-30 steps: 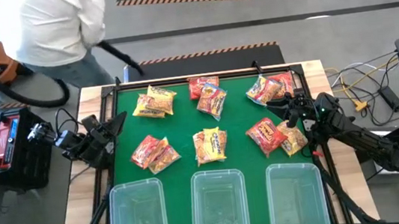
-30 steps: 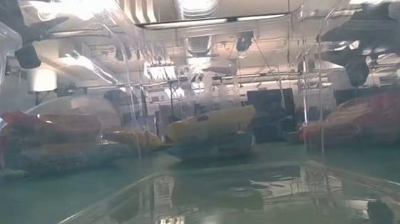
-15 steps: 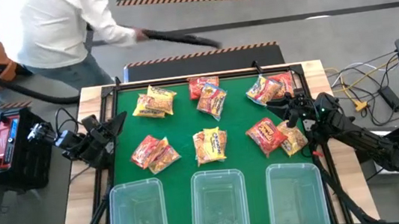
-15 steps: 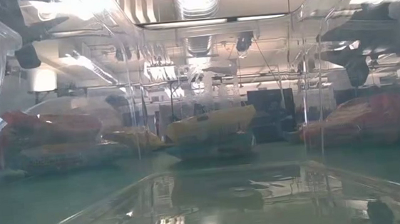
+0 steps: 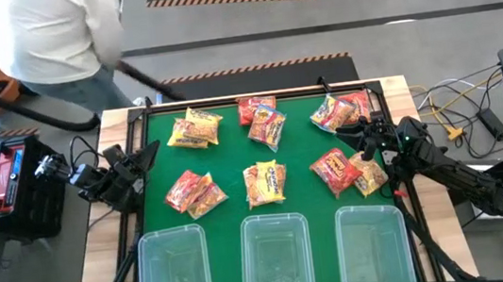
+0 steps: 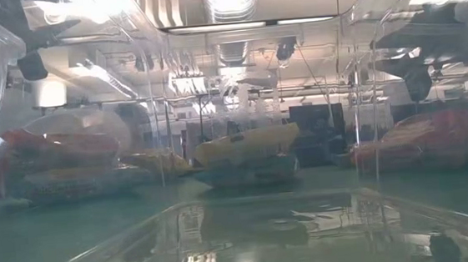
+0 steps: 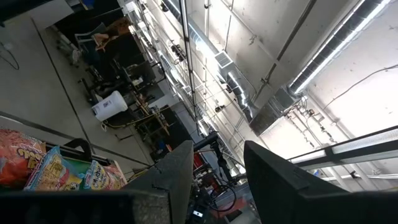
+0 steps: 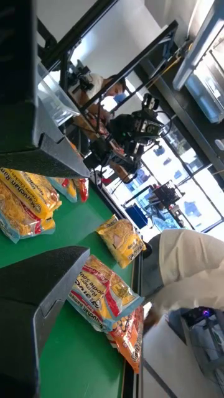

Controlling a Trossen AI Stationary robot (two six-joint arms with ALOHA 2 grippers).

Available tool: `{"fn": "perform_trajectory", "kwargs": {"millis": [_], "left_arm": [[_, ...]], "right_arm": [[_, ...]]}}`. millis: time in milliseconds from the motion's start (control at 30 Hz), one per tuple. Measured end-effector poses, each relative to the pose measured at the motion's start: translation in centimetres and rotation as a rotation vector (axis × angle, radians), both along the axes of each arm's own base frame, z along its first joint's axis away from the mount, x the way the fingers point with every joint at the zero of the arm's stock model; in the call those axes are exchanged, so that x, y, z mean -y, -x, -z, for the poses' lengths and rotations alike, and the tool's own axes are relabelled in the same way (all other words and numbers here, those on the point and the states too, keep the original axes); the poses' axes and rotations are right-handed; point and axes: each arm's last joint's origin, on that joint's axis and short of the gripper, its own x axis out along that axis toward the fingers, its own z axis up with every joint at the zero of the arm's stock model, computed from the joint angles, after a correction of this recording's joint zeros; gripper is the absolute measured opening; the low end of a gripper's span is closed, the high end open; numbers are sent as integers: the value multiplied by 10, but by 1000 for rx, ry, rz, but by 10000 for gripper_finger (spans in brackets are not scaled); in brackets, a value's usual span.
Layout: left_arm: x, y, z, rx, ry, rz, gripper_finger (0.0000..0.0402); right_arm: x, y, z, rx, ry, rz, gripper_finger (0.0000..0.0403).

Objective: Sort Maruchan noodles

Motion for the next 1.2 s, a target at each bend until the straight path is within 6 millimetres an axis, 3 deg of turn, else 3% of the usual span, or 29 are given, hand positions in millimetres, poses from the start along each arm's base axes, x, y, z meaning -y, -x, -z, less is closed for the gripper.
{"fn": "perform_trajectory", "kwargs": {"millis": [833, 1200], "left_arm": [[-1, 0, 1, -14, 17, -27, 127], [-2, 3, -6, -11, -69, -40, 127]], "right_arm": [[0, 0, 0, 0, 0, 0, 178], [0, 0, 0, 0, 0, 0, 178]]}}
